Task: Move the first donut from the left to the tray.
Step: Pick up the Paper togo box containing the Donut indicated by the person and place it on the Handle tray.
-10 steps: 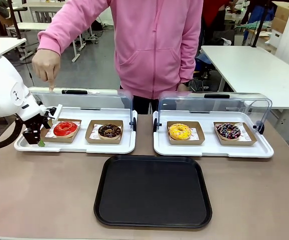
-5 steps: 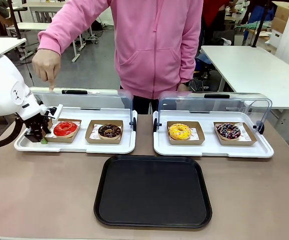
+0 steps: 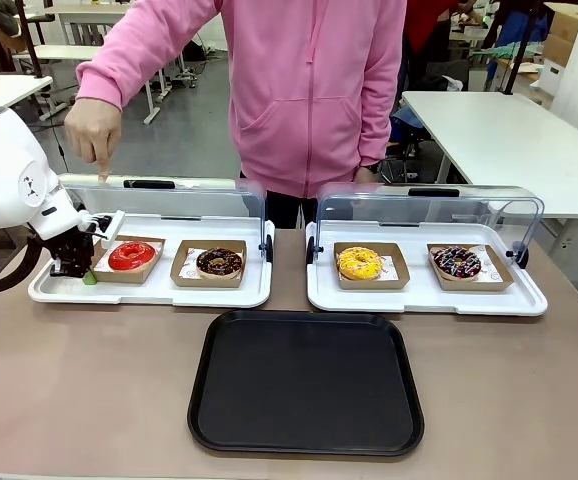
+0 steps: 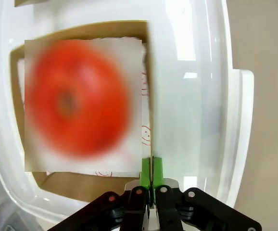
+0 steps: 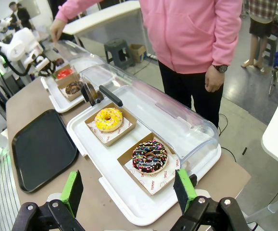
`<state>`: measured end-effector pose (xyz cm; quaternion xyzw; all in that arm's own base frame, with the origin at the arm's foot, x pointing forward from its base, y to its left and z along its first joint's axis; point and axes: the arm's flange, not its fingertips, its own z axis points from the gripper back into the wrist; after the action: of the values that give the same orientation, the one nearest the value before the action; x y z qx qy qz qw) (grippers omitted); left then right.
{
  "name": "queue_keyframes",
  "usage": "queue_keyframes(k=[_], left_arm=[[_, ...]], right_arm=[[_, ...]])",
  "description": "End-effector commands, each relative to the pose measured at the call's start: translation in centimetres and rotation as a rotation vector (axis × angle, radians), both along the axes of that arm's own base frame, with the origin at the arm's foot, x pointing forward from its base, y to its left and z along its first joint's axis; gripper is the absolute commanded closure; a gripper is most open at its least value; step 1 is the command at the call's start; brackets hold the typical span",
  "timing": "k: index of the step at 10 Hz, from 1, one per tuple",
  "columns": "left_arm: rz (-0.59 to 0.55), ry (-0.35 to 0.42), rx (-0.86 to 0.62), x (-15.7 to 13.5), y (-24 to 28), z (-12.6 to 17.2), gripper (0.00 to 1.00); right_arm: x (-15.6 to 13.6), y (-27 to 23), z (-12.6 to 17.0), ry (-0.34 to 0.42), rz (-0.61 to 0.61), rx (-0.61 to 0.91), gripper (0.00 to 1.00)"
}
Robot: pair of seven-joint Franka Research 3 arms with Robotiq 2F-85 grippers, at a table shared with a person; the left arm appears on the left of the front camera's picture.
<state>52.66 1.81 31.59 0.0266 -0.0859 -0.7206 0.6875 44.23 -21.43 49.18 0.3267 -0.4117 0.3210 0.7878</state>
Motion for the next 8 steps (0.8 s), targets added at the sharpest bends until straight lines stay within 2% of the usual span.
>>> queue_keyframes(k=[1,2,3,4,8], left_arm=[[-0.008,0.025,0.021,-0.11,0.04,0.35,1.0],[0.007,0.017,0.03,-0.03,-0.04,0.23,1.0],[0.077,-0.029,-0.002,0.04,-0.3,-0.17,1.0],[-0.004,0.004,0.007,-0.02,-0.03,0.05,1.0],[-0.004,0.004,0.007,-0.02,-0.03,0.05,1.0]], right_arm=[[-0.17,0.15,0.31,-0.008,0.004,0.005,0.0],[-0.17,0.15,0.31,-0.008,0.004,0.005,0.0],[-0.17,0.15,0.31,-0.008,0.004,0.005,0.0],[-0.17,0.15,0.31,-0.008,0.004,0.005,0.0],[-0.17,0.15,0.31,-0.008,0.004,0.005,0.0]])
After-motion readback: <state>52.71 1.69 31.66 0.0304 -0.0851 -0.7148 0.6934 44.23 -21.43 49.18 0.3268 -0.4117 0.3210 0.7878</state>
